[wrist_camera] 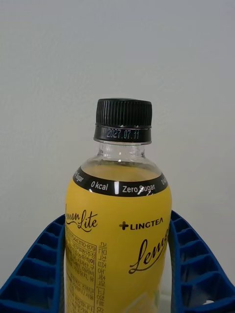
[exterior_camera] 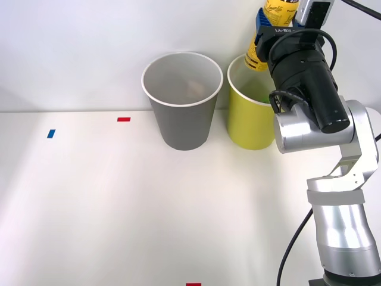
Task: Put cans in the gray bin, plastic bottles in the light green bin
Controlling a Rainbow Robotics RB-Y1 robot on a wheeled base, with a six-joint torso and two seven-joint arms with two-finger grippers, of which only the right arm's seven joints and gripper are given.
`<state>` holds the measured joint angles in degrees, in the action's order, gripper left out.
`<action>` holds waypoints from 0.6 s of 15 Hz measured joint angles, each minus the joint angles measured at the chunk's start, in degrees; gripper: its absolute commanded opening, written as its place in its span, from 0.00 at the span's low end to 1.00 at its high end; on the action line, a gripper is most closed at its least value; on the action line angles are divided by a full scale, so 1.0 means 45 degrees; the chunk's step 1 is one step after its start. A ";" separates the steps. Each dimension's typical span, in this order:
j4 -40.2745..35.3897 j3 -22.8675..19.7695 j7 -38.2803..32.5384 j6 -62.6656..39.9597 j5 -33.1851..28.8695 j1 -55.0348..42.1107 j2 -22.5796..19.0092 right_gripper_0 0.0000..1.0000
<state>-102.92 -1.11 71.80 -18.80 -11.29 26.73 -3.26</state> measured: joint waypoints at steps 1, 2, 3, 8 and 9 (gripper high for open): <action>0.0000 0.0005 0.0024 0.0001 0.0003 -0.0011 0.0001 1.00; 0.0001 0.0006 0.0045 0.0001 0.0009 -0.0039 -0.0006 1.00; 0.0001 0.0026 0.0076 0.0008 0.0023 -0.0051 -0.0058 1.00; -0.0003 0.0349 0.0014 0.1961 0.0177 -0.1050 -0.0518 1.00; -0.0006 0.0402 0.0009 0.2578 0.0208 -0.1457 -0.0543 1.00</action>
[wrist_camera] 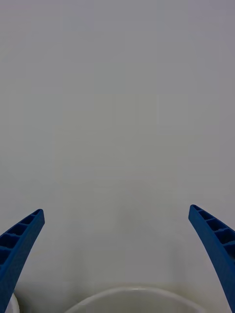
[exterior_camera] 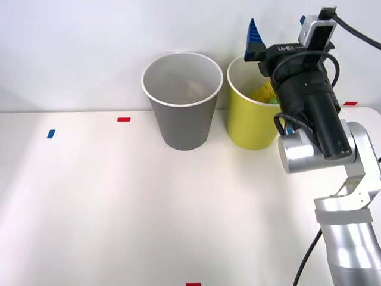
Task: Put cans in the gray bin, plastic bottles in the light green bin
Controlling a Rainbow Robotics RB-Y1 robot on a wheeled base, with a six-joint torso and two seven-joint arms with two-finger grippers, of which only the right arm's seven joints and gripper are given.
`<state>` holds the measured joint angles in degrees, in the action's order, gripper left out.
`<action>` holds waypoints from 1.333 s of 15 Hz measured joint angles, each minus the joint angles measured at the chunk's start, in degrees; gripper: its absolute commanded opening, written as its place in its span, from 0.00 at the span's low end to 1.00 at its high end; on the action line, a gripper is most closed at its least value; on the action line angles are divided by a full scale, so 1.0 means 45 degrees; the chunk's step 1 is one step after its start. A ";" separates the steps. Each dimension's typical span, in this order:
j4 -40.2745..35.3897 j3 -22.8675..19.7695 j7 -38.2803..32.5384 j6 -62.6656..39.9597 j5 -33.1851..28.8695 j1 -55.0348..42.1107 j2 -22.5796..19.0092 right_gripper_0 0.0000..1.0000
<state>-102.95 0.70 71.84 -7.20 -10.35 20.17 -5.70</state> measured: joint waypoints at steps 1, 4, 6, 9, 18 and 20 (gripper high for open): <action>-0.0004 0.0047 -0.0003 0.0648 0.0027 -0.0402 -0.0011 1.00; -0.0323 0.0224 -0.0049 0.1874 0.0059 -0.1689 -0.0028 1.00; -0.1318 0.0364 -0.0154 0.2003 0.0118 -0.2832 -0.0076 1.00; -0.3127 0.0664 -0.0321 0.2032 0.0244 -0.4916 -0.0273 1.00; -0.4629 0.1275 -0.0447 0.5170 0.0364 -1.0941 -0.0280 1.00; -0.4623 0.1373 -0.0446 0.5803 0.0404 -1.1767 -0.0179 1.00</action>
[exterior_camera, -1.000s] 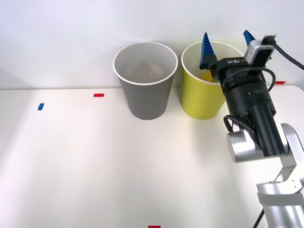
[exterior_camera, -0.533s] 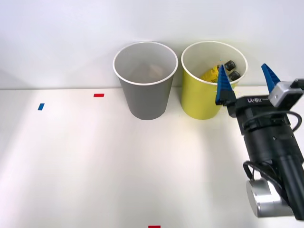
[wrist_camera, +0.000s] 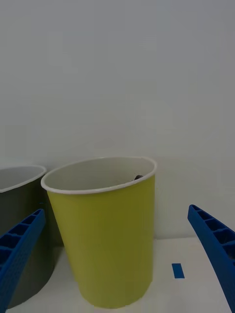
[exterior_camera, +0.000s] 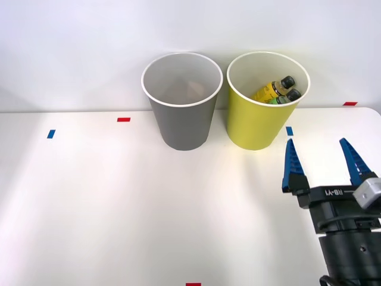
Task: Put cans in the gray bin, plastic bottles in the light green bin
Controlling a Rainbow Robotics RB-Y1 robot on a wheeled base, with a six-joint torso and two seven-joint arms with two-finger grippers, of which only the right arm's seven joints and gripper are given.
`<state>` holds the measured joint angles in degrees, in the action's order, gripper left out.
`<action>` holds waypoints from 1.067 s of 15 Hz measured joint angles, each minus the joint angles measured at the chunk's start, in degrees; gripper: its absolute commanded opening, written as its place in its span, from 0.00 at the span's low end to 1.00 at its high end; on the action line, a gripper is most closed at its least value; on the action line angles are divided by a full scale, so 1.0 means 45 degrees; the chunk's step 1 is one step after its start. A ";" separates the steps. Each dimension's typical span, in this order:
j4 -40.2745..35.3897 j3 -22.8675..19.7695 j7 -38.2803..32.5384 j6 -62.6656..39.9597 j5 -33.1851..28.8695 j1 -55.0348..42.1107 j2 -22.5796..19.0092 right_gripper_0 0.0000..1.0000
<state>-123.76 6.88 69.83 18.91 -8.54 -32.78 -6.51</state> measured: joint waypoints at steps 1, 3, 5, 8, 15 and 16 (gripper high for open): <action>0.0000 0.0031 -0.0005 0.0361 0.0026 -0.0355 0.0035 1.00; 0.0040 0.0145 0.0016 0.1046 0.0121 -0.0928 0.0071 1.00; 0.0746 0.0198 0.0063 0.2447 0.0413 -0.1064 0.0104 1.00; 0.2787 0.0220 0.0376 0.5031 0.0711 -0.1230 0.0247 1.00; 0.2918 0.0443 0.1146 0.5448 -0.0925 -0.3705 0.0168 1.00; 0.2921 0.0449 0.1204 0.5441 -0.1178 -0.3876 0.0189 1.00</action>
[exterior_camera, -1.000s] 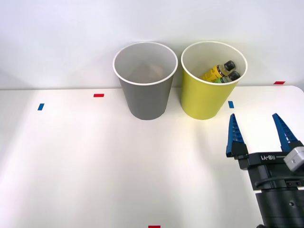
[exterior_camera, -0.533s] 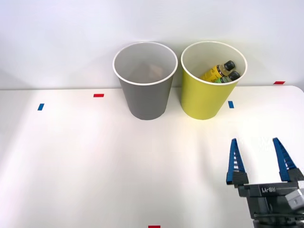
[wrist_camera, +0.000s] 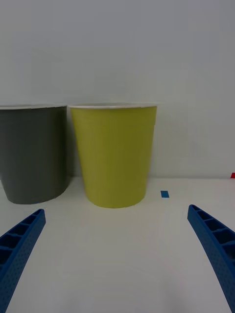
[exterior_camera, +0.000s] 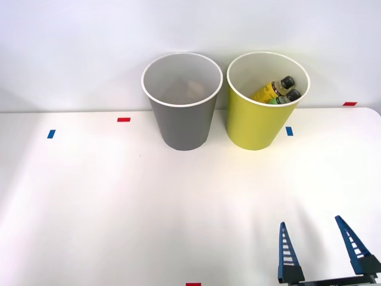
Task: Put cans in the gray bin, plastic bottles in the light green bin
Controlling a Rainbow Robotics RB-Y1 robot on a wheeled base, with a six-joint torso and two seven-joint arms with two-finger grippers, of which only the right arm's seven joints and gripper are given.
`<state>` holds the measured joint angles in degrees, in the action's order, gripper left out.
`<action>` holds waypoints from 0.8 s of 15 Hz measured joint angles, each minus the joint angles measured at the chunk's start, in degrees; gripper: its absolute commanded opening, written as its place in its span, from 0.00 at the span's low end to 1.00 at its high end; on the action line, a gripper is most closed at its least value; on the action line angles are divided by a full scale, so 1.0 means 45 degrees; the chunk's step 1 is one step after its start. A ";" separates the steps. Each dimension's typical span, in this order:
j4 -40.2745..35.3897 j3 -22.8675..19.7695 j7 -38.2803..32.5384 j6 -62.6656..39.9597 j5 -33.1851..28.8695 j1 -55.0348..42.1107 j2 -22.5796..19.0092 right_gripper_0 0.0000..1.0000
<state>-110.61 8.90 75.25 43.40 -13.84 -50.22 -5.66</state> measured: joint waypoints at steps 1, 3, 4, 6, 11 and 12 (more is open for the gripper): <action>-0.0002 0.0009 0.0039 -0.0031 -0.0076 -0.0109 -0.0025 1.00; 0.0005 0.0013 0.0066 -0.0056 -0.0115 -0.0210 -0.0160 1.00; 0.0006 0.0014 0.0061 -0.0062 -0.0121 -0.0247 -0.0232 1.00; 0.0007 0.0014 0.0068 -0.0139 -0.0119 -0.0394 -0.0314 1.00; 0.0703 -0.0047 0.0114 0.0123 -0.0007 -0.0194 -0.0232 1.00; 0.1272 -0.0143 0.0139 0.0643 0.0068 0.0065 -0.0119 1.00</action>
<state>-104.89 8.26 75.87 46.29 -13.53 -49.93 -6.19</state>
